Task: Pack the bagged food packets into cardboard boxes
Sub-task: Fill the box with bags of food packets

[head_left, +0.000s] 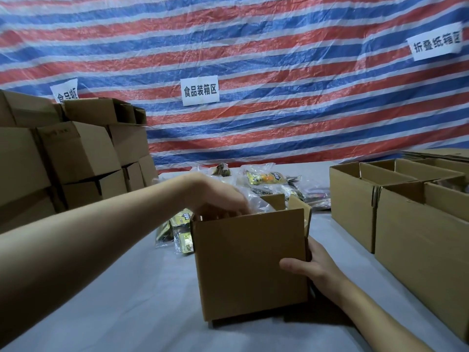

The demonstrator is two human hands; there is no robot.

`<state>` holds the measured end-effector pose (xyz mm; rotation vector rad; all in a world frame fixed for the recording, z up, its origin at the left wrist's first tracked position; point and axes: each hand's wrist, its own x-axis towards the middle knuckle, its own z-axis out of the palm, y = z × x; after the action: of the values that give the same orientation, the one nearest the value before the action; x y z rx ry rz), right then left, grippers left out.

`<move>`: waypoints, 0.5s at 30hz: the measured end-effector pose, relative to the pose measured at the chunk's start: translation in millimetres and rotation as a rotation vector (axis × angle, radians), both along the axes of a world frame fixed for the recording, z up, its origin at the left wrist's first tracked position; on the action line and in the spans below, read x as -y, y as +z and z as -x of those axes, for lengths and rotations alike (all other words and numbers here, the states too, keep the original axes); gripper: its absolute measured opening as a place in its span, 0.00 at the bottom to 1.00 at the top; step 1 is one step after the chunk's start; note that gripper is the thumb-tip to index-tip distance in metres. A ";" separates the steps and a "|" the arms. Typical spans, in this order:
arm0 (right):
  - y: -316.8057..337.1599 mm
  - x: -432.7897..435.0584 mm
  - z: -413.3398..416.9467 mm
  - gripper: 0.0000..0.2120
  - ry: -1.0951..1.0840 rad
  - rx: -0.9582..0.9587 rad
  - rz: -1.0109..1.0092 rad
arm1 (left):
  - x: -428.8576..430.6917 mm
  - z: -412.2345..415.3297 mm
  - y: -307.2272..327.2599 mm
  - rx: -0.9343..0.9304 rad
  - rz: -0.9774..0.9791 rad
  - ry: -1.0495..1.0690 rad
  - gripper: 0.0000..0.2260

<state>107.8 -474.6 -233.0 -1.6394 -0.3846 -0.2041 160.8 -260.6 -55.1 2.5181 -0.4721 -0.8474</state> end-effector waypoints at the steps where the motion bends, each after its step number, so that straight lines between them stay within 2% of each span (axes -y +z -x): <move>1: 0.0 0.1 -0.1 0.39 0.004 0.000 0.003 | -2.6 0.1 2.4 0.003 0.013 -0.024 0.09; 7: 1.5 -0.7 0.8 0.36 0.030 0.013 0.013 | -33.9 -10.5 26.3 -0.087 0.282 -0.068 0.08; 10: -0.9 -2.1 0.3 0.39 0.024 0.030 -0.006 | -43.7 -11.8 31.4 -0.129 0.370 -0.039 0.07; 12: -2.9 -3.7 0.0 0.42 0.003 0.053 0.009 | -38.0 -6.9 24.4 -0.086 0.324 -0.007 0.09; 15: -4.2 -4.2 -0.5 0.45 -0.039 0.072 0.047 | -18.5 9.2 7.2 -0.086 0.106 -0.039 0.26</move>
<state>108.3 -470.3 -237.2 -1.6905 -0.4147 -0.2860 151.6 -242.1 -47.9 2.3730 -0.5249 -0.9170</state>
